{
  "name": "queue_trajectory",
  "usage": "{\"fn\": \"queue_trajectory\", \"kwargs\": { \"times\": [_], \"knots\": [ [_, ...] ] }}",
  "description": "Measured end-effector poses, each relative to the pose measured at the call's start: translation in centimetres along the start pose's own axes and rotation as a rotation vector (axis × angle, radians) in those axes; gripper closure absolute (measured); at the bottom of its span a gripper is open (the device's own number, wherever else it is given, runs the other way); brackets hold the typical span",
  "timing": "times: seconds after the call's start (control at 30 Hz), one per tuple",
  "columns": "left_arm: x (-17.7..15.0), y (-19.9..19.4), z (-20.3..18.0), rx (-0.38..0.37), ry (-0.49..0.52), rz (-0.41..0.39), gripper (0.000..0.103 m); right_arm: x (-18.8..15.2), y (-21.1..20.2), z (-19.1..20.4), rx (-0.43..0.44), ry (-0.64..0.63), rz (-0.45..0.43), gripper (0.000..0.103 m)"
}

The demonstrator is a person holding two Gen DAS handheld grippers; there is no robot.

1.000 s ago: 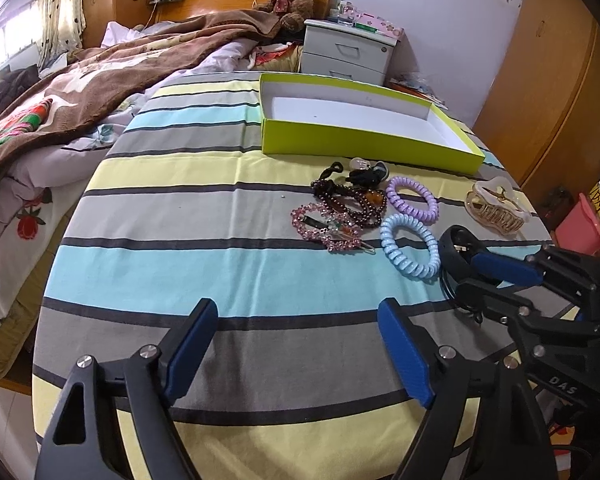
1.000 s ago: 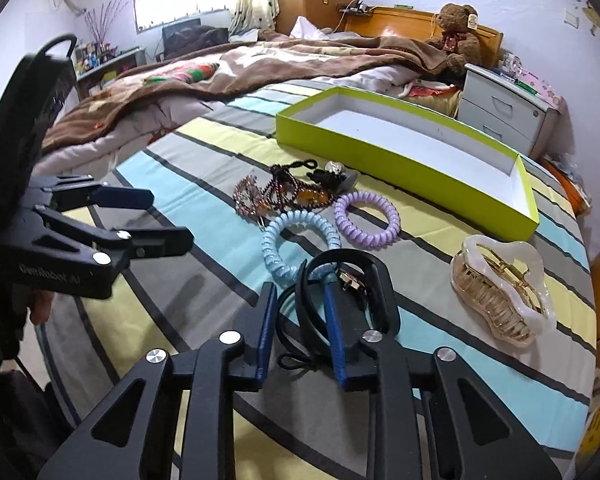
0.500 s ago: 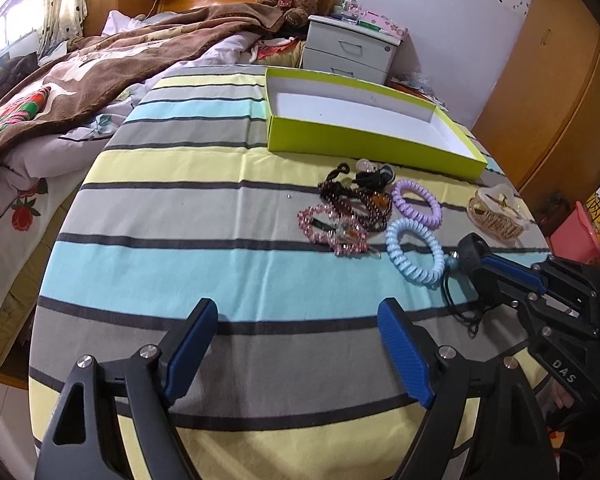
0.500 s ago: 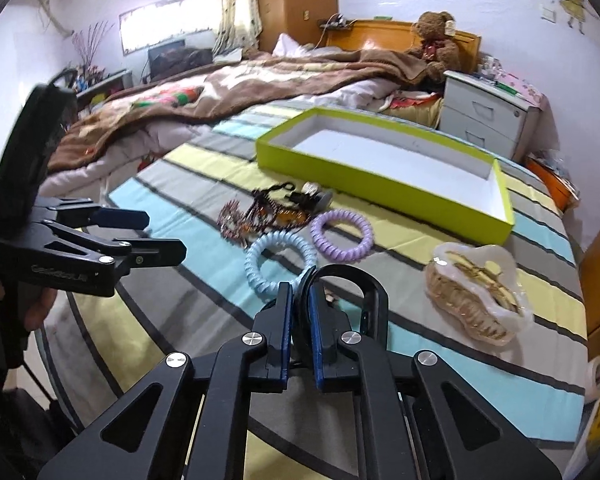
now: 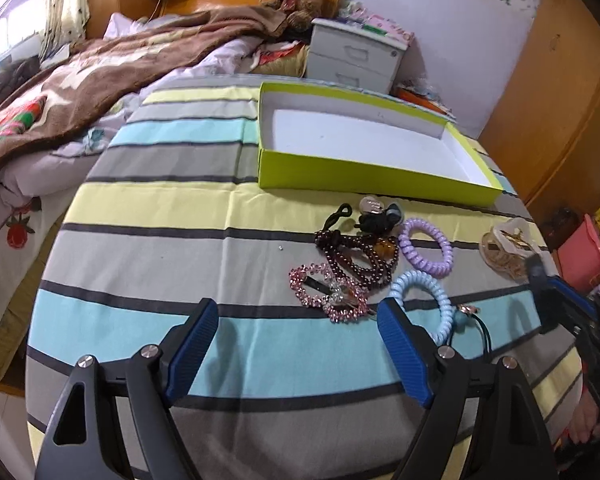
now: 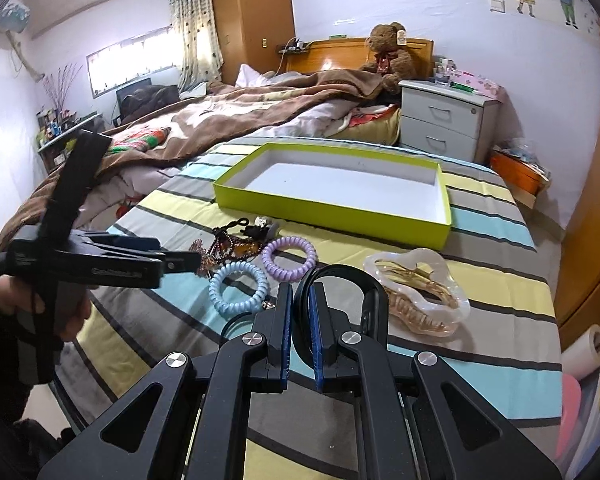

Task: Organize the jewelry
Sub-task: 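Lift the black bracelet with the right gripper while the left gripper grasps the pink beaded clip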

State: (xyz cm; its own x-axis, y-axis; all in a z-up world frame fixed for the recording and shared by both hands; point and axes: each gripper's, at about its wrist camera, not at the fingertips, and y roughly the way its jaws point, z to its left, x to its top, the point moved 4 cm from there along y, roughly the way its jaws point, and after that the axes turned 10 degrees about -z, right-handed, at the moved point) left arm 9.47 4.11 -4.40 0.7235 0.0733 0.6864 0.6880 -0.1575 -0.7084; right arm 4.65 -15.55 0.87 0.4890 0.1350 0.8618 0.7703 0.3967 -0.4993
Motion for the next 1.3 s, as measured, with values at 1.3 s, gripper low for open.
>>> {"fn": "queue_trajectory", "kwargs": {
  "times": [1.3],
  "knots": [
    [0.5,0.7,3.2,0.229,-0.027,0.04,0.021,0.6,-0.1,-0.6,0.028,0.0,-0.035,0.094]
  ]
}}
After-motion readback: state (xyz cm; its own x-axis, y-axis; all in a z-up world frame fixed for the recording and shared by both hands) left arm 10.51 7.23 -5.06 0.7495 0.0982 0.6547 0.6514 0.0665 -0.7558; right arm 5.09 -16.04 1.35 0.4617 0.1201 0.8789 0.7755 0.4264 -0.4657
